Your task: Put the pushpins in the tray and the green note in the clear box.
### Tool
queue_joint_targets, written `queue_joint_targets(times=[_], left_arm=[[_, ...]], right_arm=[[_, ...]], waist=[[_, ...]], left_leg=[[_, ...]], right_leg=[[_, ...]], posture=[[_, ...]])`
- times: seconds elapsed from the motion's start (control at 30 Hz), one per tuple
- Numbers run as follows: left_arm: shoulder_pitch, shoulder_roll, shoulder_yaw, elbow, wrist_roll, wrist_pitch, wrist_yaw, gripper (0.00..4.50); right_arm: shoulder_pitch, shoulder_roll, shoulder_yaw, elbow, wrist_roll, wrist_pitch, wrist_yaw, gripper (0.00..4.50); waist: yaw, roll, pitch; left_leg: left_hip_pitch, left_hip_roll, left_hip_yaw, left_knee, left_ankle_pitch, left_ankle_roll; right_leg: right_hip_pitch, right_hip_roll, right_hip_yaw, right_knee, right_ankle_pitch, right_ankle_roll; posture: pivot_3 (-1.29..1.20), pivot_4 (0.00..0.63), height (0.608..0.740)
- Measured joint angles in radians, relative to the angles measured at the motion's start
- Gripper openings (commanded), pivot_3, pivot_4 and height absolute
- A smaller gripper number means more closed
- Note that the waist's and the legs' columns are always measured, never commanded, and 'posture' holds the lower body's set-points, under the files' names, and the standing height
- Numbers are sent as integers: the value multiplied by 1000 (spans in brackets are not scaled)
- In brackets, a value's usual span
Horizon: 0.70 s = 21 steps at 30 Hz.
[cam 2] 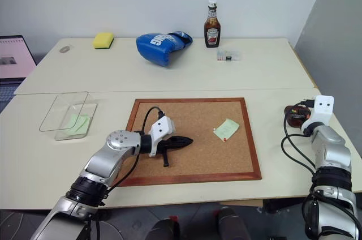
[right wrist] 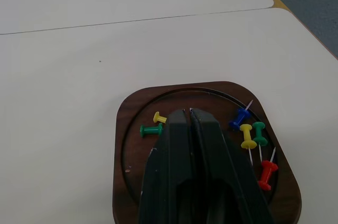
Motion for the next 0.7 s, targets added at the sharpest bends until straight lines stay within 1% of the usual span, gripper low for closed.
queue_joint_targets(times=[0.07, 0.17, 0.2, 0.23, 0.27, 0.3, 0.4, 0.43, 0.7], left_arm=[[1, 0, 1, -1, 0, 0, 0, 0], [1, 0, 1, -1, 0, 0, 1, 0], [1, 0, 1, -1, 0, 0, 1, 0], [1, 0, 1, -1, 0, 0, 1, 0], [1, 0, 1, -1, 0, 0, 1, 0], [0, 0, 1, -1, 0, 0, 1, 0], [-1, 0, 0, 1, 0, 0, 1, 0], [-2, 0, 0, 2, 0, 0, 0, 0], [-8, -9, -1, 15, 0, -5, 0, 0]], right_arm=[[0, 1, 2, 1, 0, 0, 2, 1018], [5, 4, 18, 7, -4, 1, 8, 1569], [7, 4, 18, 7, -5, 1, 9, 1899], [8, 4, 18, 7, -6, 1, 9, 2049], [8, 4, 18, 6, -6, 1, 9, 2411], [9, 4, 18, 3, -6, 1, 9, 2523], [21, 2, 17, -31, -4, 0, 13, 3145], [26, 0, 16, -47, -2, 0, 17, 3292], [73, -3, 15, -221, 21, -4, 42, 3292]], waist=[[0, 0, 0], [0, 0, 0], [0, 0, 0], [0, 0, 0], [-1, 0, 0], [-1, 0, 0], [-1, 0, 0], [0, 0, 0], [0, 0, 0]], left_leg=[[0, 0, 0, 0, 0, 0], [0, 0, 0, 0, 0, 0], [0, 0, 0, 0, 0, 0], [0, 0, 0, 0, 0, 0], [0, 0, 0, 0, 0, 0], [0, 0, 0, 0, 0, 0], [0, 0, 0, 0, 0, 0], [0, 0, 0, 0, 0, 0], [0, 0, 0, 1, 0, 0]], right_leg=[[0, 0, 0, 0, 0, 0], [0, 0, 0, 0, 0, 0], [0, 0, 0, 0, 0, 0], [0, 0, 0, 0, 0, 0], [0, 0, 0, 0, 0, 0], [0, 0, 0, 0, 0, 0], [0, 0, 0, 0, 0, 0], [0, 0, 0, 0, 0, 0], [0, 0, 0, 0, 0, 0]], posture=[[0, 150, 740], [0, 150, 740], [0, 150, 740], [0, 150, 740], [0, 150, 740], [0, 150, 740], [0, 150, 740], [0, 150, 740], [0, 150, 740]])
